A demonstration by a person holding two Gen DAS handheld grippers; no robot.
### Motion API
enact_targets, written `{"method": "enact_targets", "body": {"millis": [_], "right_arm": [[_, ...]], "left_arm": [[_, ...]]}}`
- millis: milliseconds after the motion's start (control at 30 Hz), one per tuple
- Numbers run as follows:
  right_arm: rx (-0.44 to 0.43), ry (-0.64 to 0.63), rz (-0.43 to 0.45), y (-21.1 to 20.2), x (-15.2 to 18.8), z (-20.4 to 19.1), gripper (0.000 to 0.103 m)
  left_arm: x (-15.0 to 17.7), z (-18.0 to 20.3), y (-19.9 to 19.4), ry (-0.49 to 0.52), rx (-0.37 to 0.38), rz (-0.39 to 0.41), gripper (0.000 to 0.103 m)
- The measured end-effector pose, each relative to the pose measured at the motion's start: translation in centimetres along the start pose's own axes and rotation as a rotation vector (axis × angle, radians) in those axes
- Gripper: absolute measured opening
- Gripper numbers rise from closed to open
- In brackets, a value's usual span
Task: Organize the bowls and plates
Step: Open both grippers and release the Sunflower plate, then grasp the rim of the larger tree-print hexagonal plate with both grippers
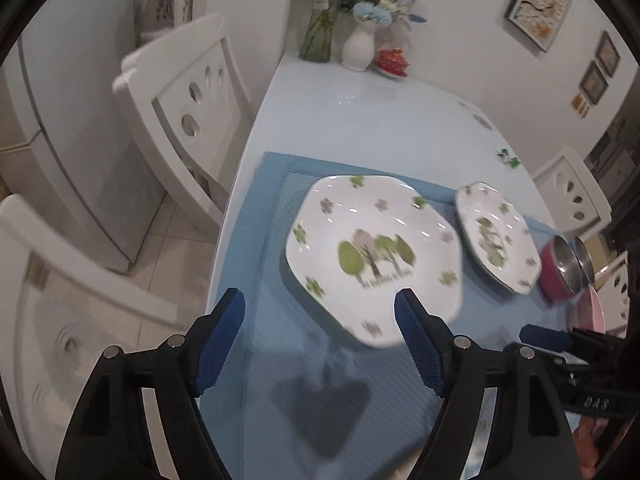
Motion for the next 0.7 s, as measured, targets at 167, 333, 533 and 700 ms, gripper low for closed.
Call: {"method": "enact_targets", "body": {"millis": [167, 333, 533, 700], "right_arm": [[0.014, 0.014, -0.012, 3.0, -2.5, 1.7, 0.054], [0.007, 0.049, -0.026, 5.6, -4.1, 3.8, 0.054], [-0.014, 0.056, -0.025, 7.6, -5.1, 5.1, 0.054], [-0.008, 0.018, -0.002, 8.1, -5.7, 5.1, 0.051]], "left_arm": [[-1.5, 0.7, 4.9, 0.047, -0.01, -0.048, 0.074], [-2.4, 1.4, 8.4, 0.057, 0.012, -0.093, 0.064], [-3.2, 1.9, 10.5, 0.066, 0.037, -0.111, 0.057], [-3.3, 2.0, 11.7, 0.066, 0.056, -0.121, 0.055]]}}
Point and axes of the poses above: each gripper's, at about its wrist camera, not at the fingertips, and y roughly the way its jaws point, z to its right, x to its underside, the point moved 3 cm from there along y, roughly the way its jaws point, and after that the axes turned 14 degrees about -x, right-handed, at the moved point
